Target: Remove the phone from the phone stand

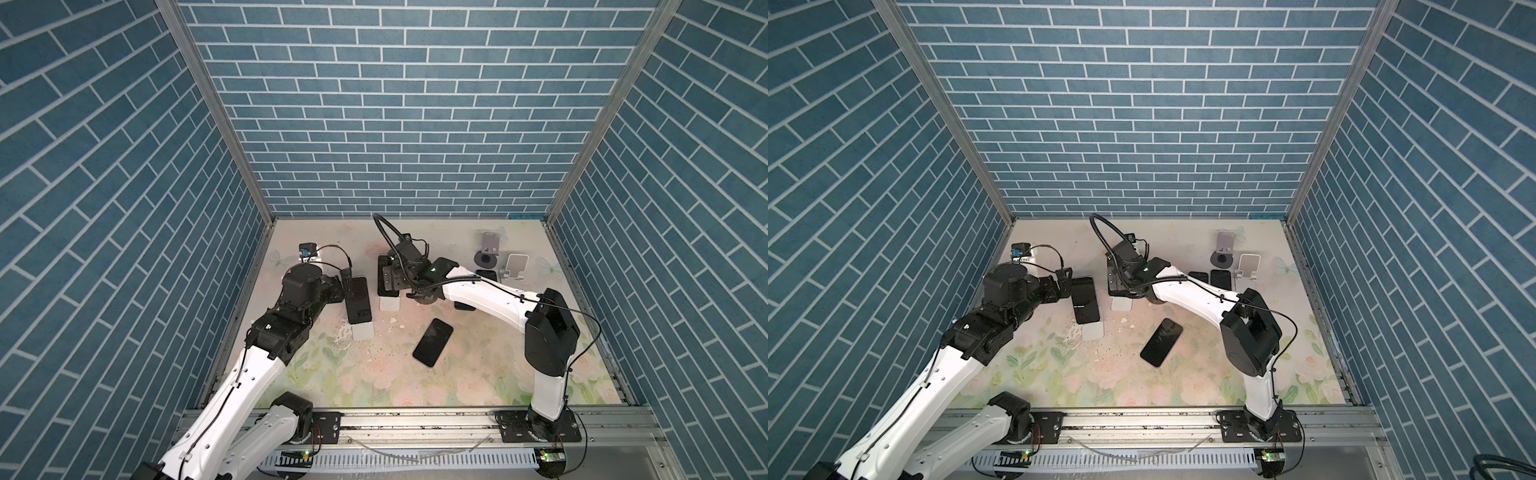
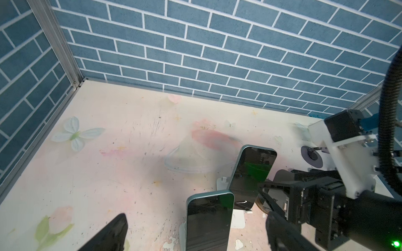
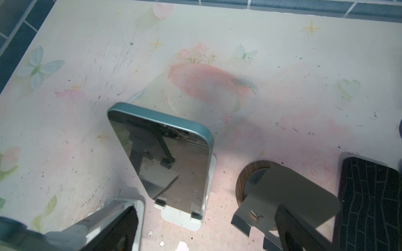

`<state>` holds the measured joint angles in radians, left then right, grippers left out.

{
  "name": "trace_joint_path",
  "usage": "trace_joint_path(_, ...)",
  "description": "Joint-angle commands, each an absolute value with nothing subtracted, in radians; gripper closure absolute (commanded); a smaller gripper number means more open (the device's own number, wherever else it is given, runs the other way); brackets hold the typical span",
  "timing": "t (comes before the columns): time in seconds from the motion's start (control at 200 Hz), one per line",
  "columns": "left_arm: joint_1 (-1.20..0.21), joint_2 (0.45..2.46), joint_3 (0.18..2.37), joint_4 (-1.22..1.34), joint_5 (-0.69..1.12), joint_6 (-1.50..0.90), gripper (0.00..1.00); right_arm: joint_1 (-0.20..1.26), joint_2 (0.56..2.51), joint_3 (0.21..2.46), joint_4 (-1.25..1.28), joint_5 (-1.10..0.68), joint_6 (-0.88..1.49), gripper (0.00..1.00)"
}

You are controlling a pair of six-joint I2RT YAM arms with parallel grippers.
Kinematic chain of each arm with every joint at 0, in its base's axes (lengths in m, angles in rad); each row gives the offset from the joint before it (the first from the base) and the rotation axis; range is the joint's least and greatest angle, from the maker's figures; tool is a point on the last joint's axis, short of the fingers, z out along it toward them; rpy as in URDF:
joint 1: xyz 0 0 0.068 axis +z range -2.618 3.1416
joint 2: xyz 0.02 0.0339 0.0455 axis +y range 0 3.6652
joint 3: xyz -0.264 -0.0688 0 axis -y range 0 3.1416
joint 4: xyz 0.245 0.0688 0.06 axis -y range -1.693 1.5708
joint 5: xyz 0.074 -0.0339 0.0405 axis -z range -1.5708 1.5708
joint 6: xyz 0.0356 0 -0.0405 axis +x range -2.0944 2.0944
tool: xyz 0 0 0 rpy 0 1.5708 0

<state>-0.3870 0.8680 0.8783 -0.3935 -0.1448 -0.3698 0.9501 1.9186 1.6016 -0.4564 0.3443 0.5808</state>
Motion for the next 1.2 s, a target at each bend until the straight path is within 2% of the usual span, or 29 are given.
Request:
trace_joint_path(0.0, -0.374, 0.874, 0.871, -0.402, -0.095, -0.372, 0.00, 0.974, 1.948, 1.669, -0.431, 0.411, 0.620, 0.01)
trace_joint_path(0.365, -0.361, 0.863, 0.854, -0.393, -0.080, -0.372, 0.00, 0.993, 2.015, 1.738, -0.420, 0.428, 0.639, 0.01)
trace_joint_path(1.015, -0.359, 0.840, 0.827, -0.371, -0.058, -0.377, 0.00, 1.008, 2.143, 1.853, -0.434, 0.559, 0.681, 0.01)
trace_joint_path(1.11, -0.359, 0.842, 0.824, -0.368, -0.054, -0.376, 0.00, 1.013, 2.160, 1.876, -0.454, 0.569, 0.692, 0.02)
trace_joint_path(1.195, -0.358, 0.846, 0.822, -0.365, -0.048, -0.372, 0.00, 1.018, 2.166, 1.879, -0.450, 0.573, 0.696, 0.08)
